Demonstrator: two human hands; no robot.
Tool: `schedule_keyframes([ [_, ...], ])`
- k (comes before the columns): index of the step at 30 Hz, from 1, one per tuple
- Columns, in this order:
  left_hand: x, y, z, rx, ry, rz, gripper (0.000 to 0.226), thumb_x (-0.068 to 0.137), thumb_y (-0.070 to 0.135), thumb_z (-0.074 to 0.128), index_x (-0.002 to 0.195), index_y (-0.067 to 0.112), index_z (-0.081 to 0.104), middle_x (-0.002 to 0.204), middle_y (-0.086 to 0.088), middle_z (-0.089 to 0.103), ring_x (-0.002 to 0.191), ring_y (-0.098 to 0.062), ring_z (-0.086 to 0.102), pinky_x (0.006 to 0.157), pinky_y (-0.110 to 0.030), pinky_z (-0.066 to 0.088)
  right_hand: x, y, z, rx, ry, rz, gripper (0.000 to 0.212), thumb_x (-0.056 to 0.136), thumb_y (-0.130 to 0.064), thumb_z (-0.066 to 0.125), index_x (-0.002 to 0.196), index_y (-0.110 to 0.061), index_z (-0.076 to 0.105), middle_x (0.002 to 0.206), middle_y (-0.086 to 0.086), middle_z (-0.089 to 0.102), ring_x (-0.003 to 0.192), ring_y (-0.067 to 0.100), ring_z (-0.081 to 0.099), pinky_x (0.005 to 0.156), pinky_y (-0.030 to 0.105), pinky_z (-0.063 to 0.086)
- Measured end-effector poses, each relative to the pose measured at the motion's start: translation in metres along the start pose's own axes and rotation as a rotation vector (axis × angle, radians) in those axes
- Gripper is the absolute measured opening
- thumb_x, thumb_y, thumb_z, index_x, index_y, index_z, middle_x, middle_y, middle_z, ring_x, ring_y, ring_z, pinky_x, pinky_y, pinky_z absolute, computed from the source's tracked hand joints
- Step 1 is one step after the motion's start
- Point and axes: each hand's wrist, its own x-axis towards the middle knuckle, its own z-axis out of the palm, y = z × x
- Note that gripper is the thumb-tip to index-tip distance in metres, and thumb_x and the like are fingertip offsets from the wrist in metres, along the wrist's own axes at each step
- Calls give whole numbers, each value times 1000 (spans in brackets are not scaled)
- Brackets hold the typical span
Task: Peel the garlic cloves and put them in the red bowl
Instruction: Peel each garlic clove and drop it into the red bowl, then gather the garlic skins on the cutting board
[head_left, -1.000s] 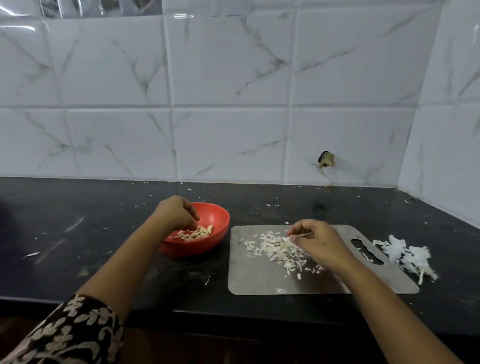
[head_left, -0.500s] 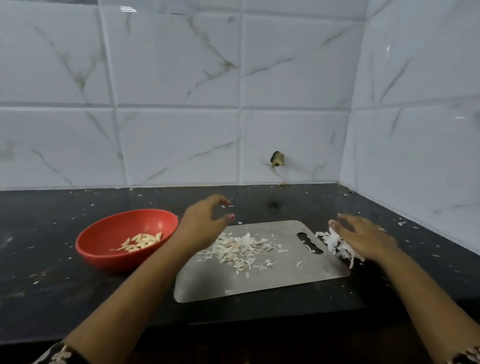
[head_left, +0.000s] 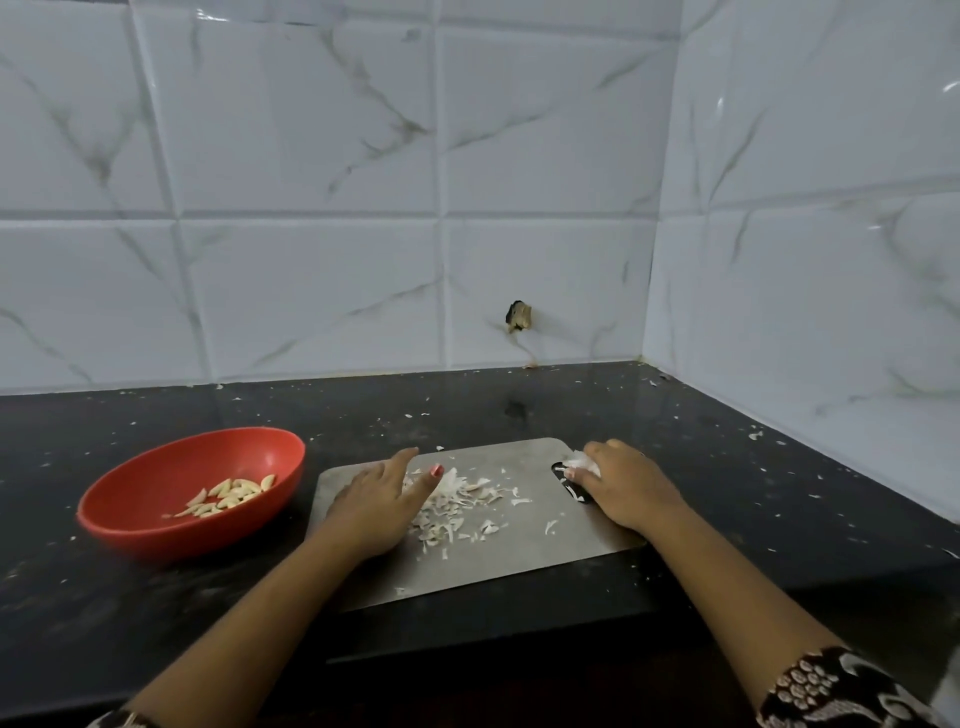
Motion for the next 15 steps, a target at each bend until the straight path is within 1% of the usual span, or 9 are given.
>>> schedule_keyframes([
  [1,-2,2,0,-10,-9,16,92,71,79,11,149,32,23,152,-5,36,140,-23,33,115,-45,25,0,-2,1,-9,6,9,34,98,-44,47,109,-13,57,101,4,50,104,28,55,82,35,43],
  [2,-3,4,0,-29,-22,39,90,72,78,13,149,32,23,152,-4,36,139,-22,33,115,-44,26,0,-4,2,-13,13,27,35,99,-43,46,110,-12,57,105,6,52,108,29,53,84,35,43],
  [5,-10,15,0,-146,-83,110,84,76,73,18,149,33,22,154,-3,34,139,-21,35,115,-40,26,-3,-20,4,-33,1,75,39,100,-43,43,123,-14,55,126,9,49,123,33,41,99,38,38],
  [7,-16,23,-2,-250,-129,147,79,78,70,21,149,35,21,154,-2,32,139,-21,35,114,-37,26,-6,-38,9,-7,-10,49,40,100,-41,43,129,-15,52,133,10,45,126,33,36,103,38,34],
  [9,-20,29,-2,-362,-134,193,71,83,66,24,148,36,23,154,1,32,137,-16,36,110,-32,28,-10,-58,18,67,-14,0,40,100,-39,47,131,-15,51,136,9,42,129,32,34,106,37,32],
  [10,-21,31,-3,-412,-105,215,65,88,62,26,147,35,26,153,2,34,133,-13,38,105,-28,30,-12,-70,22,125,-10,-31,39,99,-40,49,128,-16,52,135,9,42,129,31,34,106,37,32],
  [12,-19,31,-4,-466,7,244,53,96,52,29,145,32,33,149,5,39,122,-5,39,98,-24,31,-14,-90,26,318,-9,-96,34,96,-44,52,119,-20,56,128,6,44,125,26,38,103,37,35],
  [13,-17,28,-6,-450,63,246,49,98,48,30,144,29,35,147,5,41,121,-4,40,96,-23,31,-13,-97,26,429,-6,-118,31,95,-46,51,114,-22,58,125,5,46,123,22,41,102,37,37],
  [15,-9,18,-9,-337,132,219,49,100,46,30,144,24,37,147,2,42,128,-11,41,99,-25,32,-7,-98,20,574,38,-140,31,97,-47,47,111,-24,62,121,2,52,117,18,48,101,36,41],
])
